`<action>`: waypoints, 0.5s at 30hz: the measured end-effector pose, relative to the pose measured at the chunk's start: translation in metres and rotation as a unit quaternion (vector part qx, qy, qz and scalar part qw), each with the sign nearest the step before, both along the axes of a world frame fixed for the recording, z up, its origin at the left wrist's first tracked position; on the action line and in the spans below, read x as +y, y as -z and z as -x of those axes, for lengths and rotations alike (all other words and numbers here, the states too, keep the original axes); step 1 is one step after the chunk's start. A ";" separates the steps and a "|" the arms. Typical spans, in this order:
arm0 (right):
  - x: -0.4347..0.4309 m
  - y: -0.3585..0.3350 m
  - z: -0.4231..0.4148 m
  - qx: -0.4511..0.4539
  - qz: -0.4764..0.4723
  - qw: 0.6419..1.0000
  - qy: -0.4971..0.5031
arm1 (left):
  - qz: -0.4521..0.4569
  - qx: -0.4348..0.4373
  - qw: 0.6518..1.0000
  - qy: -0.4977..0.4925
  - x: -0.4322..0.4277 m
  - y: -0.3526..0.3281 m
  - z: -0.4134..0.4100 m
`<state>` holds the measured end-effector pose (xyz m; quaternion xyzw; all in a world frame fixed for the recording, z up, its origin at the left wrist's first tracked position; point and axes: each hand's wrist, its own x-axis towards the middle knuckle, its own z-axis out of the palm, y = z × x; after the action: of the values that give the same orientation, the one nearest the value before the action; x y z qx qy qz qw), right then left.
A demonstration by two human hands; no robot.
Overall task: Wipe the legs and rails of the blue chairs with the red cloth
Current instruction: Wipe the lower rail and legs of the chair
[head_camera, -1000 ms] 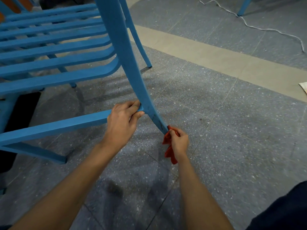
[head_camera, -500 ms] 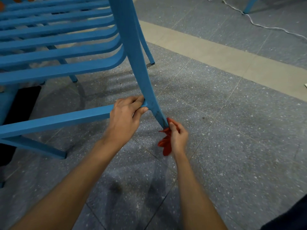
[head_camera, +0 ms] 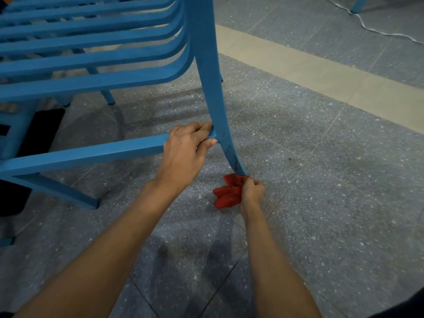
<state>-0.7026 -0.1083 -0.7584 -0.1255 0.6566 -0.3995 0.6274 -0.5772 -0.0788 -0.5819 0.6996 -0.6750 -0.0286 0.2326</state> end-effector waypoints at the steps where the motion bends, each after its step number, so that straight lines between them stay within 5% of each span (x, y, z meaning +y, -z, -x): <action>1: 0.001 0.000 -0.002 0.000 0.011 1.000 0.009 | -0.001 0.002 1.000 -0.002 0.000 0.000 0.000; 9: -0.010 0.012 0.009 0.005 -0.033 0.999 -0.022 | 0.002 0.004 1.000 -0.004 0.000 0.001 0.000; 15: 0.005 -0.021 -0.007 -0.054 0.048 0.997 0.020 | 0.009 0.001 1.000 0.002 0.001 0.000 0.000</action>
<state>-0.6955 -0.1030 -0.7372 -0.1205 0.6044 -0.4495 0.6467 -0.5775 -0.0782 -0.5824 0.6961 -0.6765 -0.0236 0.2393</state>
